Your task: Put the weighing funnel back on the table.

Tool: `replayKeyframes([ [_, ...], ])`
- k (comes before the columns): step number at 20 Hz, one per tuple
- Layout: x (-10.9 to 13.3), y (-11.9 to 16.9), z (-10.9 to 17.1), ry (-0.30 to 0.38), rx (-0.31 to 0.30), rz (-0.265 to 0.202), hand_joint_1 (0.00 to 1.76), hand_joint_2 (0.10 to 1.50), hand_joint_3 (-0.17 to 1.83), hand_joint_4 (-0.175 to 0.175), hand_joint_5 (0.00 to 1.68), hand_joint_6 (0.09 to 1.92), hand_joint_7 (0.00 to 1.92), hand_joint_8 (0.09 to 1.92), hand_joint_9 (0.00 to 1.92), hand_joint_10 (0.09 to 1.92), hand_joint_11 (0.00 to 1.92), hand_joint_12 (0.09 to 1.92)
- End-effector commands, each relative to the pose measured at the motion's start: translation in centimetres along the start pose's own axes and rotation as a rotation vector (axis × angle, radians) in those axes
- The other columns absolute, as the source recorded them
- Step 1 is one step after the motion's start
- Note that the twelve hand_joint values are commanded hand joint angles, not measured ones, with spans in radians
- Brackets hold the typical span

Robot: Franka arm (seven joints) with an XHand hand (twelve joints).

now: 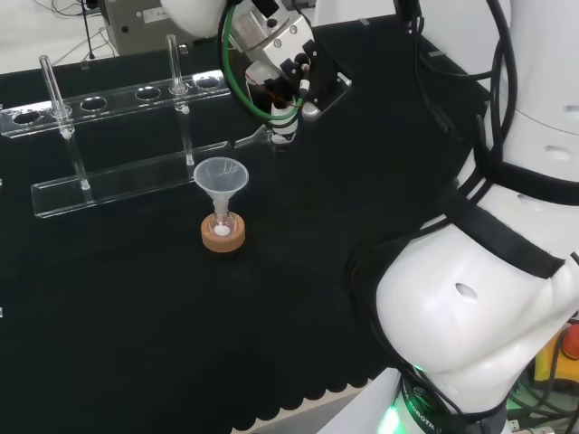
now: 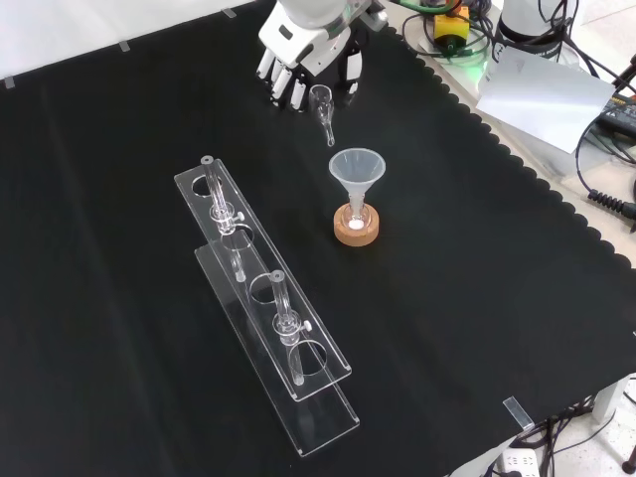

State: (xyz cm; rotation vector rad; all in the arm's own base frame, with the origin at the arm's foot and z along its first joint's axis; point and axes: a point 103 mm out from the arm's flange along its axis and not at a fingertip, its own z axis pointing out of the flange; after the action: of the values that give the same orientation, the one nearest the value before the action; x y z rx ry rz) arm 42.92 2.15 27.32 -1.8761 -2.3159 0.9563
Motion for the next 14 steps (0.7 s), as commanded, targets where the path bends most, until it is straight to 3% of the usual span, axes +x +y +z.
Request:
replayKeyframes([
  [1,-0.6,0.3,0.8,0.034,-0.001,-0.001,1.09,0.62,0.85,0.175,1.14,1.00,0.62,0.61,0.92,0.41,0.65,1.18],
  [7,-1.6,1.0,1.6,0.103,-0.015,0.002,1.09,0.62,0.85,0.175,1.14,1.00,0.62,0.61,0.92,0.41,0.65,1.18],
  [14,-2.6,2.2,2.2,0.123,-0.034,0.013,1.09,0.62,0.85,0.175,1.14,1.00,0.62,0.61,0.92,0.41,0.65,1.18],
])
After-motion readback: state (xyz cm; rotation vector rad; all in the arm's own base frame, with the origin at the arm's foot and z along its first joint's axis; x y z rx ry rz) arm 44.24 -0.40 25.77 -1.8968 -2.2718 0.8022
